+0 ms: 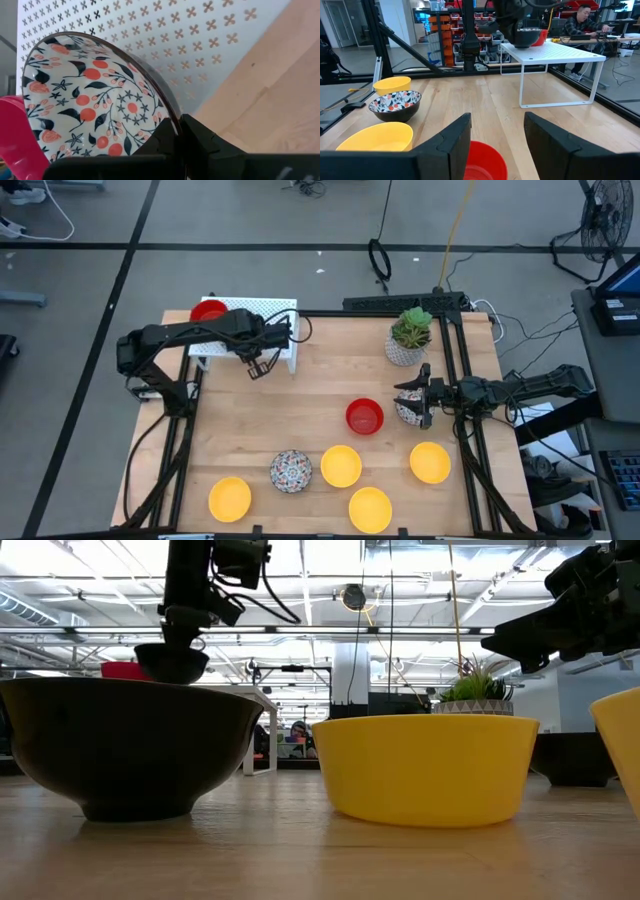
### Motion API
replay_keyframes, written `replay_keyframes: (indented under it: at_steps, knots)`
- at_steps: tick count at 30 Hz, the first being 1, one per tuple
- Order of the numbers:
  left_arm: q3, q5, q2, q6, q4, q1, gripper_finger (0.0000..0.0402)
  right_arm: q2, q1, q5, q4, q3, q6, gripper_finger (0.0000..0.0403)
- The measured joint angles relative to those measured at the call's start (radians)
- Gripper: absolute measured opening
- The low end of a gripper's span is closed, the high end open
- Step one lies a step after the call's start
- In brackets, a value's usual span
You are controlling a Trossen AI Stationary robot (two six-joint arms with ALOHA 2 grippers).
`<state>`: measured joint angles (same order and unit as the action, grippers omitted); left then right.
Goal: Pick & Place Mini bowls
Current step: Put the black bowl on the shelf, then stack the black bowl on top of the black bowl on the shelf
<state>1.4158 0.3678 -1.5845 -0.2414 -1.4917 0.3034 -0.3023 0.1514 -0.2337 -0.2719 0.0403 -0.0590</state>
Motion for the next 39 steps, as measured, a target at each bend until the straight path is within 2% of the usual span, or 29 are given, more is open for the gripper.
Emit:
replay_keyframes:
  at_steps: [7, 13, 20, 26, 34, 39]
  knots:
    - [0.000, 0.000, 0.000, -0.008, 0.000, 0.025, 0.0052, 0.000, 0.000, 0.000, 0.000, 0.000, 0.000, 0.0171]
    - [0.000, -0.001, 0.000, -0.106, 0.000, 0.030, 0.0076, 0.000, 0.000, 0.000, 0.000, 0.000, 0.000, 0.0171]
    - [0.005, -0.001, 0.000, -0.132, -0.010, 0.028, 0.0127, 0.000, 0.000, 0.000, 0.000, 0.000, 0.000, 0.0171]
    - [0.060, -0.001, 0.000, -0.134, -0.080, 0.028, 0.0163, 0.000, 0.000, 0.000, 0.000, 0.000, 0.000, 0.0171]
    - [0.169, -0.063, 0.001, -0.154, -0.074, 0.027, 0.0173, 0.000, 0.000, 0.000, 0.000, 0.000, 0.000, 0.0171]
    - [0.190, -0.139, 0.002, -0.210, 0.022, -0.016, 0.0173, 0.000, 0.000, 0.000, 0.000, 0.000, 0.000, 0.0171]
